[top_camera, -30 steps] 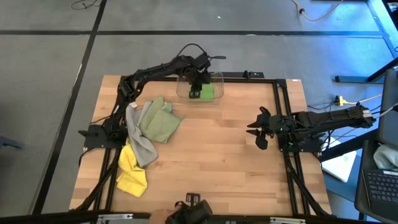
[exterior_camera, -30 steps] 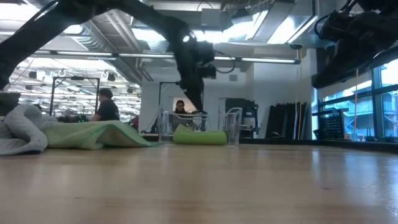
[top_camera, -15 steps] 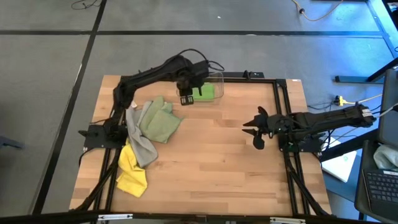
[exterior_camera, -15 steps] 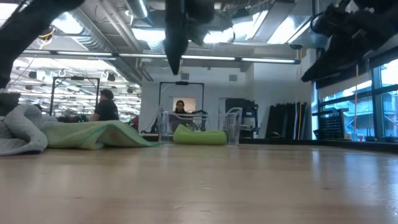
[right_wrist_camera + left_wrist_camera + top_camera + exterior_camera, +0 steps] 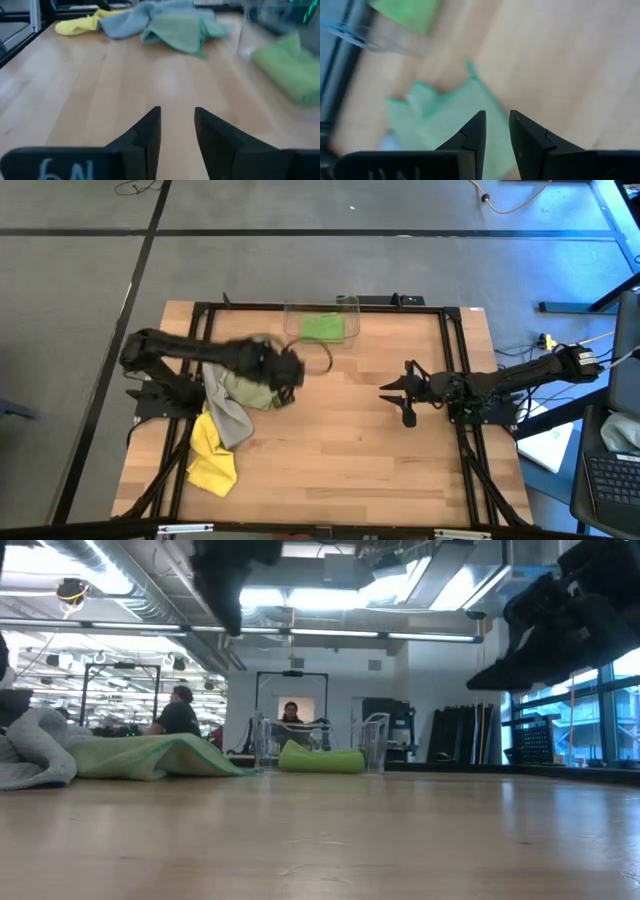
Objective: Fold microfiber towels
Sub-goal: Fold the yellow microfiber cloth
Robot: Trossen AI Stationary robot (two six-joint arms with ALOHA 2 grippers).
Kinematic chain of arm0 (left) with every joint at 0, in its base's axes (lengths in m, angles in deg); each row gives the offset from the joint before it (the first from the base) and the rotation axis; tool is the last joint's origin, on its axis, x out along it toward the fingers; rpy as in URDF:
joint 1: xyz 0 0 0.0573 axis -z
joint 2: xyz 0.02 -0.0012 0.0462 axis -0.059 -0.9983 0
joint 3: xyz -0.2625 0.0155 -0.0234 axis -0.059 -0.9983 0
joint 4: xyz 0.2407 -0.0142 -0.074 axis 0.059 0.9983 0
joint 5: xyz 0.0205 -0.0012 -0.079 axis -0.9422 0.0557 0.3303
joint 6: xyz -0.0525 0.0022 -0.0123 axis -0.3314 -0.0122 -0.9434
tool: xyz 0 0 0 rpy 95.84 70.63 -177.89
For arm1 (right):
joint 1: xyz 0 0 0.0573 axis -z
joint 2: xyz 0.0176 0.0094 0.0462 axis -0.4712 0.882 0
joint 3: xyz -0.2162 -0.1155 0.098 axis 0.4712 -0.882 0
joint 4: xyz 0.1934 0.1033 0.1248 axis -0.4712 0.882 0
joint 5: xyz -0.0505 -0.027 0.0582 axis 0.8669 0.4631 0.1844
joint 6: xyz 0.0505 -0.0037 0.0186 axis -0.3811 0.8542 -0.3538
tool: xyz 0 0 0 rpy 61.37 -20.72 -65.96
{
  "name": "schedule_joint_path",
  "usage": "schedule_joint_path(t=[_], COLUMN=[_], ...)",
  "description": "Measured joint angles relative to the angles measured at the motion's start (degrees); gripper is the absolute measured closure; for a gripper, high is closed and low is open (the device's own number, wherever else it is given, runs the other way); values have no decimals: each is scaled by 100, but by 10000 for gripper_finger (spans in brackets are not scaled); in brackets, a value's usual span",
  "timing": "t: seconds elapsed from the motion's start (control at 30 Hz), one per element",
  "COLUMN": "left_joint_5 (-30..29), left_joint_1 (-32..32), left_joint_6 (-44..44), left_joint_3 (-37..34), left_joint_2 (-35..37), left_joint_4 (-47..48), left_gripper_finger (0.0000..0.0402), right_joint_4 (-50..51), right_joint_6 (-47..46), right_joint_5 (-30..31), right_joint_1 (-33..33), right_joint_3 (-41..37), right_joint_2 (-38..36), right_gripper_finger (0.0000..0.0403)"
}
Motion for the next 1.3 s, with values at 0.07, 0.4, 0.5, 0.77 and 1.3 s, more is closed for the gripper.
schedule_joint_path(t=[0.07, 0.4, 0.5, 0.77, 1.3], left_joint_5=[-75, 722, 1391, 2106, 2721], left_joint_1=[373, 1945, 2146, 2536, 2915], left_joint_6=[-501, -1541, -1740, -2525, -4043], left_joint_3=[-427, -1001, -918, -817, -817], left_joint_2=[98, -676, -1135, -1784, -1792], left_joint_4=[-340, 901, 842, 1004, 977], left_gripper_finger=[324, 324, 324, 314, 237], right_joint_4=[-210, -492, -451, -396, -53], right_joint_6=[258, -270, -474, -511, -233], right_joint_5=[2, -92, -505, -1301, -1461], right_joint_1=[1, 2, 0, 0, 0], right_joint_3=[-2, -2, -2, -2, -2], right_joint_2=[48, 528, 686, 957, 997], right_gripper_finger=[281, 281, 281, 281, 281])
